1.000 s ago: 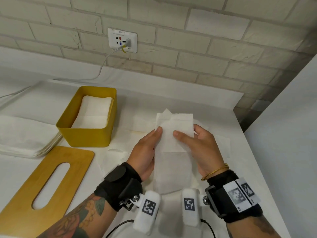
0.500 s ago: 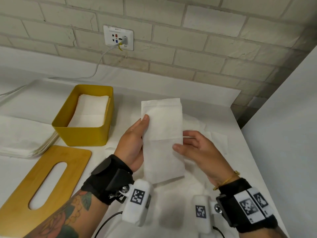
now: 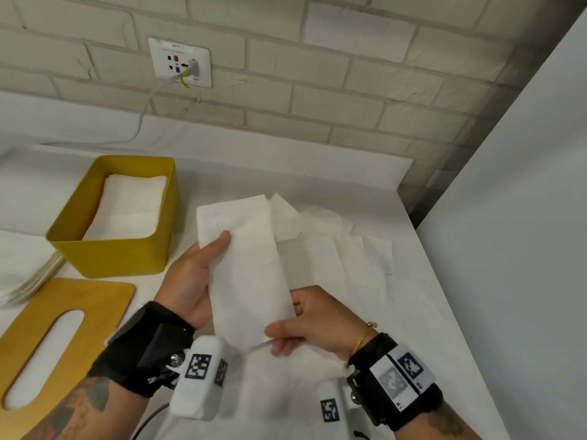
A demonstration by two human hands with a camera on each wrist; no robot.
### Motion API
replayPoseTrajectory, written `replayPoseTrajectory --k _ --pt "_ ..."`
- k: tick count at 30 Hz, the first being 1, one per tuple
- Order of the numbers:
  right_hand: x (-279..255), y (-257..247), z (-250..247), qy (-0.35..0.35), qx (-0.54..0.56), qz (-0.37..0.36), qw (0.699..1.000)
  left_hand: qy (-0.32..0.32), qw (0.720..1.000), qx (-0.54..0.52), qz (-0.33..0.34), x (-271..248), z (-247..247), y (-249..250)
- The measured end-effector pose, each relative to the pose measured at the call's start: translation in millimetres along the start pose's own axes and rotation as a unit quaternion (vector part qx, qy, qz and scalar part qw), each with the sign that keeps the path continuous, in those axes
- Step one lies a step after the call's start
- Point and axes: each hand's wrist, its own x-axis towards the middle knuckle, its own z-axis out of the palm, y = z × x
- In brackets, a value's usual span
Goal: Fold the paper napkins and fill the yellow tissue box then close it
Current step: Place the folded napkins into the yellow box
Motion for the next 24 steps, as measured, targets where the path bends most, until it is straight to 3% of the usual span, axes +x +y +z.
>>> replayPoseTrajectory --k 2,3,5,7,9,14,19,24 --pt "-9.1 -4.4 -15.3 -0.001 -0.038 0.01 0.999 0.014 1.0 -0.008 0.018 0.4 -6.5 5.2" --pt "-12.1 -9.0 -25.7 0.031 -0.04 0.006 0.999 0.016 1.0 -0.014 0.021 0.0 -8.5 6.9" --pt "-13.0 -19.2 -49.8 0.154 -0.015 -0.006 0.988 0.019 0.999 -0.022 0.018 -1.4 -11.8 7.7" --pt "-6.4 -25.2 -74.8 0.297 0.005 -0.005 0.955 0.021 0.999 -0.024 0.012 -3.5 -12.6 4.8" --pt "5.0 -26.0 -92.1 0.367 0.004 0.02 0.93 0.024 0.999 -0.027 0.002 -5.1 -12.5 0.1" --pt "35.4 -16.8 -93.4 0.308 -0.025 0.066 0.949 0.031 0.998 -0.041 -0.02 -6.1 -15.7 -8.1" --pt "43.9 -25.9 -90.0 0.319 -0.027 -0.032 0.947 0.037 0.998 -0.042 -0.022 -7.5 -21.7 -6.2" --pt "15.8 -81.8 -78.5 0.272 0.016 -0.169 0.947 0.058 0.995 -0.058 -0.056 -1.9 -20.4 -9.8"
